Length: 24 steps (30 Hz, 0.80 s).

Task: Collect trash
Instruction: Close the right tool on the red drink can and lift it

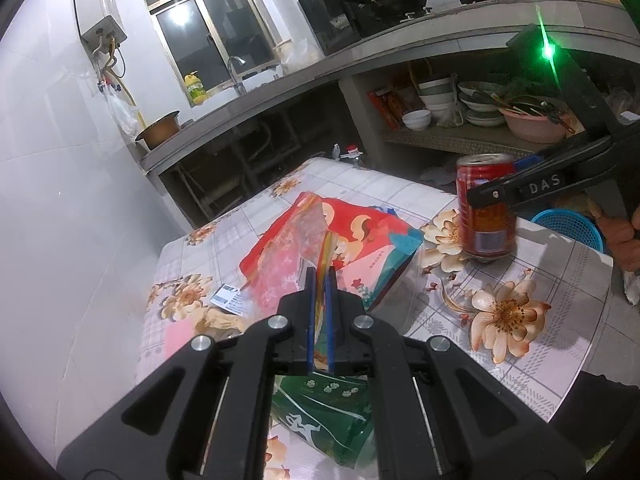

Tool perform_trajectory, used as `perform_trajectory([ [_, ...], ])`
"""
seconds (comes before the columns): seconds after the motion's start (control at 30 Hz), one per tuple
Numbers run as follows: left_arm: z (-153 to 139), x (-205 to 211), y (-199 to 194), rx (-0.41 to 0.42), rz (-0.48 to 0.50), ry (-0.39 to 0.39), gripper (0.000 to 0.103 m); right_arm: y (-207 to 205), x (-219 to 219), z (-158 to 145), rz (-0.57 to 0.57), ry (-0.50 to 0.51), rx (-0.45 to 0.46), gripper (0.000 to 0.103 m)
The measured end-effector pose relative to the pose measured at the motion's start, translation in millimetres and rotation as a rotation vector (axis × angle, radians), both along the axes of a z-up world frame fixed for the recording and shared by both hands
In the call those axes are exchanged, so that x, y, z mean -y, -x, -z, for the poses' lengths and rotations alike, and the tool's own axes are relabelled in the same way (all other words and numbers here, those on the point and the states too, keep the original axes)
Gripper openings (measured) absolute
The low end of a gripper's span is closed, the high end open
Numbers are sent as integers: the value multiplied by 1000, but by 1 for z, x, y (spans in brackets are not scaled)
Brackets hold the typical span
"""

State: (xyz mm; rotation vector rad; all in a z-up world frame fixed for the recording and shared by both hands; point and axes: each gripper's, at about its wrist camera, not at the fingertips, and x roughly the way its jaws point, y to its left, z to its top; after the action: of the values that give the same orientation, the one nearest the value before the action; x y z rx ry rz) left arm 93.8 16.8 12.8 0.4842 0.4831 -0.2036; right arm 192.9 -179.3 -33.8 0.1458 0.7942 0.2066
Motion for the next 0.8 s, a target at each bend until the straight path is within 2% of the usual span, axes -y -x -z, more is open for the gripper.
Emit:
perform_trajectory([
  [0.43,-6,-7,7,26,-11,1,3,20,-7,6,-23,61,0,65],
  [0.8,-15,-9,17,73,-27,-8,3,17,-8,7,-56,-8,-6,65],
])
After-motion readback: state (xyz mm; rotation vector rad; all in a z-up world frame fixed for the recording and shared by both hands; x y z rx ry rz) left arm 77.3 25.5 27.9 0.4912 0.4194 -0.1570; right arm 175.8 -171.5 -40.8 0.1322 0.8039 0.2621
